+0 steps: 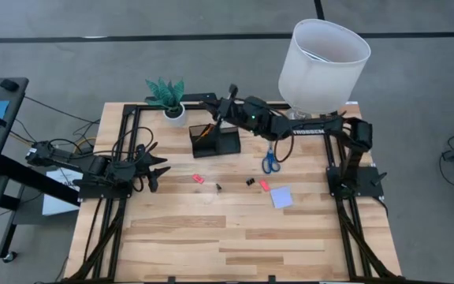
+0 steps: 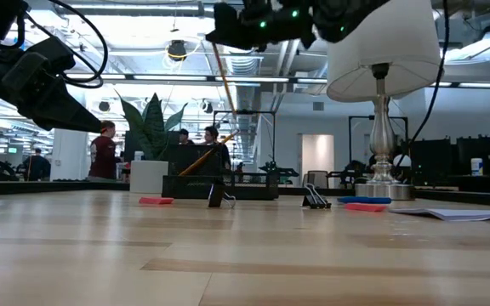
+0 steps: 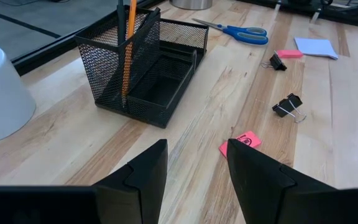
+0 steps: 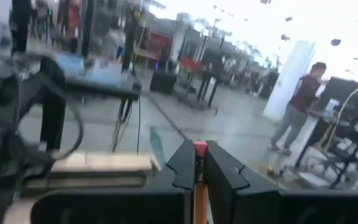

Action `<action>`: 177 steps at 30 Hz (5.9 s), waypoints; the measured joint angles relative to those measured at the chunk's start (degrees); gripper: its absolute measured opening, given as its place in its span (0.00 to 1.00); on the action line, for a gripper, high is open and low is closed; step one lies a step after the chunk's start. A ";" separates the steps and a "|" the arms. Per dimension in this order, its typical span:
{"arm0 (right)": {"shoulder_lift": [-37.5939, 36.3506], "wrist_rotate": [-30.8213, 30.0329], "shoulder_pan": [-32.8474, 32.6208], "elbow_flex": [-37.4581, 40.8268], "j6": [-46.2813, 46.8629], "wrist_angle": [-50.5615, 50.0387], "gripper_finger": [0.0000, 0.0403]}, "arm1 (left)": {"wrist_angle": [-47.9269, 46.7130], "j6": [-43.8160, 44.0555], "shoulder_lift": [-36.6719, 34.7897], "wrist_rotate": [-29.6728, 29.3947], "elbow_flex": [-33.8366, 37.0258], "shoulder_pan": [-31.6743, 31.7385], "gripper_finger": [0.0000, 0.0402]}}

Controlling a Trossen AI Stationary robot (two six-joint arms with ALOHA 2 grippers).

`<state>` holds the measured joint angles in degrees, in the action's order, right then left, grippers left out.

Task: Pick and place office supplies into organizer
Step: Put the yellow pencil into the black desk organizer, then put the right black binder clip into the black desk organizer

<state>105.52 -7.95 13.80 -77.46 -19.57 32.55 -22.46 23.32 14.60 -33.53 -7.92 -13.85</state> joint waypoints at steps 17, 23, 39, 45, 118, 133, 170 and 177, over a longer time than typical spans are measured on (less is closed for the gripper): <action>7.80 6.67 3.46 0.03 9.65 19.31 0.03 | -0.02 -0.04 0.01 -0.01 0.00 0.00 0.40; 11.25 8.10 2.27 -1.43 12.32 24.59 0.03 | -0.02 -0.04 0.01 0.01 0.00 0.00 0.40; 18.29 7.63 2.47 -3.77 17.22 25.38 0.03 | -0.09 -0.06 0.01 -0.01 0.00 0.00 0.40; 18.58 7.46 2.47 -3.73 17.61 25.22 0.02 | -0.09 -0.05 0.01 -0.01 0.00 0.00 0.40; 6.02 -12.85 -23.33 -3.69 37.27 -56.03 0.32 | -0.11 -0.04 1.89 0.22 0.00 0.00 0.40; 8.83 -10.16 -25.71 -3.94 51.11 -52.55 0.48 | -0.11 -0.04 1.89 0.17 0.00 0.00 0.40; 10.10 -12.66 -25.92 -0.89 67.14 -49.96 0.46 | -0.04 -0.06 1.90 0.19 0.00 0.00 0.40; 9.95 -12.95 -26.17 -0.91 65.76 -56.23 0.47 | -0.04 -0.04 1.91 0.19 -0.02 0.00 0.40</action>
<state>115.47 -20.91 -12.37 -78.37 46.20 -23.68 -22.50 23.29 16.51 -33.34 -7.94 -13.85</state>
